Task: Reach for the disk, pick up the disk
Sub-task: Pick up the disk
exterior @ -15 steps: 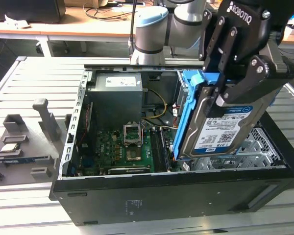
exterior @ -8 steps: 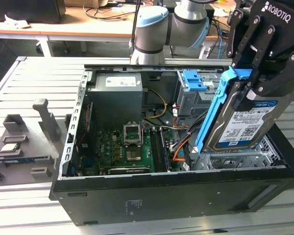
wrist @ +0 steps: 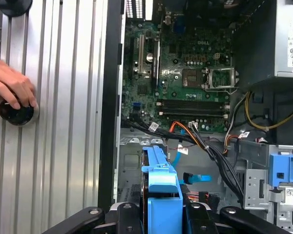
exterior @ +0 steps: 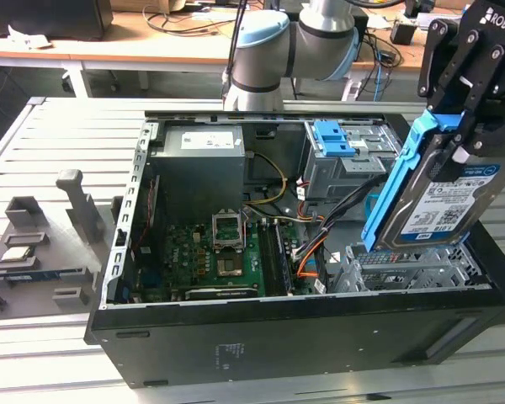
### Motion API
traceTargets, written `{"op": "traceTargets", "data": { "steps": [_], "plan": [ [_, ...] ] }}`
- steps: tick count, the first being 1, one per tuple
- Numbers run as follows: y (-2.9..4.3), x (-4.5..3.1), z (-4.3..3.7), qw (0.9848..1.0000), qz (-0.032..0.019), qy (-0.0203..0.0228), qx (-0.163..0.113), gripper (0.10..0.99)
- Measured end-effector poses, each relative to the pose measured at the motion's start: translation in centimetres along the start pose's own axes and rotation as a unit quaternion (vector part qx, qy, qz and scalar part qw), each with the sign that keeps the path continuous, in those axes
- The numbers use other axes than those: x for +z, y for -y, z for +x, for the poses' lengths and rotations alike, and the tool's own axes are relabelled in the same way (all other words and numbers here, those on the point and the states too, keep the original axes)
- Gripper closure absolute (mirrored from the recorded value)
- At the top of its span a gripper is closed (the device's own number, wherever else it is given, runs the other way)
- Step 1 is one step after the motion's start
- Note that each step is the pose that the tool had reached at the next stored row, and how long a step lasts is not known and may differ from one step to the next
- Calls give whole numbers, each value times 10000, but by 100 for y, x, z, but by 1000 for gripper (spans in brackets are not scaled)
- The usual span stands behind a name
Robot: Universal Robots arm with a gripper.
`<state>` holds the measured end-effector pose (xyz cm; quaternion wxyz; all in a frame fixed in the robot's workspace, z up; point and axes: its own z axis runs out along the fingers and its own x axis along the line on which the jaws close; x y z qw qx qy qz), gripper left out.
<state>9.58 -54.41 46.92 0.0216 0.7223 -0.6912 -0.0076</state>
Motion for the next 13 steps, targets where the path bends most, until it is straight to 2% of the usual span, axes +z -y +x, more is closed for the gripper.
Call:
{"op": "traceTargets", "data": {
  "steps": [5, 13],
  "plan": [
    [10, 30, -58, 10000, 0, -12, 3, 718],
    [10, 33, -63, 10000, 0, -13, 3, 718]
  ]
}}
